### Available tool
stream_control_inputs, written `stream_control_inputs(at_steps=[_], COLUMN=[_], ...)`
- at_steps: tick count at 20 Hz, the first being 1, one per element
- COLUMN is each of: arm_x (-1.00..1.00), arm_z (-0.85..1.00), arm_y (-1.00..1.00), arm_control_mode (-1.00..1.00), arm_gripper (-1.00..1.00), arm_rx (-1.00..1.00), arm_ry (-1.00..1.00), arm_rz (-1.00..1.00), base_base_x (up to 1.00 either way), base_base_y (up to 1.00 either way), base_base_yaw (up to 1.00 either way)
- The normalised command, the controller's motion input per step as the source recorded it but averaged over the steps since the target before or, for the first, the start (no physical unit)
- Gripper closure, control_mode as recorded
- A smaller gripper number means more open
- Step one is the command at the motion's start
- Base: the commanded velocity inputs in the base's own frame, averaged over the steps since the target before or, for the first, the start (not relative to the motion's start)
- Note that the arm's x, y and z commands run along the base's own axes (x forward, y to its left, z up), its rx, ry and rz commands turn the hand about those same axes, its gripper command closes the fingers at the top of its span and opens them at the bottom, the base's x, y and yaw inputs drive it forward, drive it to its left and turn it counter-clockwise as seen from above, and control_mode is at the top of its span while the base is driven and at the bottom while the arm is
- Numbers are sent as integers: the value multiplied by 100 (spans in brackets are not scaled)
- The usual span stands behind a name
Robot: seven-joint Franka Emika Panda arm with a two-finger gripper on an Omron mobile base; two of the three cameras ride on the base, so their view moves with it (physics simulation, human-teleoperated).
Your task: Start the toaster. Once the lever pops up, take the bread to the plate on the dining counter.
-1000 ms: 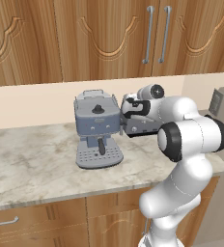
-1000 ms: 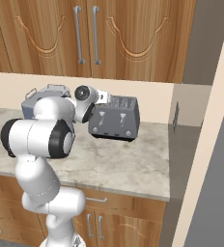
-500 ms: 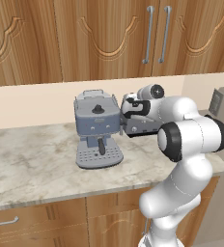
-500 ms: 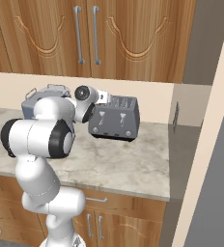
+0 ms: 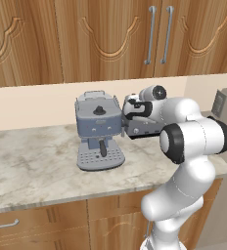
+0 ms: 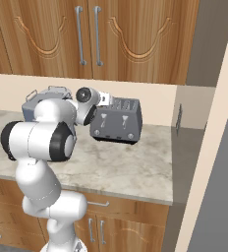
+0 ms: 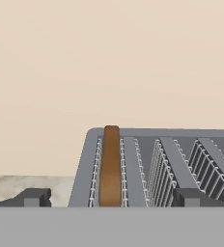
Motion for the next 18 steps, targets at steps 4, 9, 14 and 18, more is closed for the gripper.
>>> stream_control_inputs(at_steps=[4, 9, 14, 18], arm_x=[0, 0, 0, 0], arm_z=[0, 0, 0, 0], arm_y=[0, 0, 0, 0], arm_control_mode=[-100, -100, -100, -100], arm_gripper=[-100, -100, -100, -100], arm_rx=[0, 0, 0, 0], arm_ry=[0, 0, 0, 0], arm_rz=[0, 0, 0, 0], base_base_x=[0, 0, 0, 0], base_base_y=[0, 0, 0, 0], base_base_yaw=[0, 0, 0, 0])
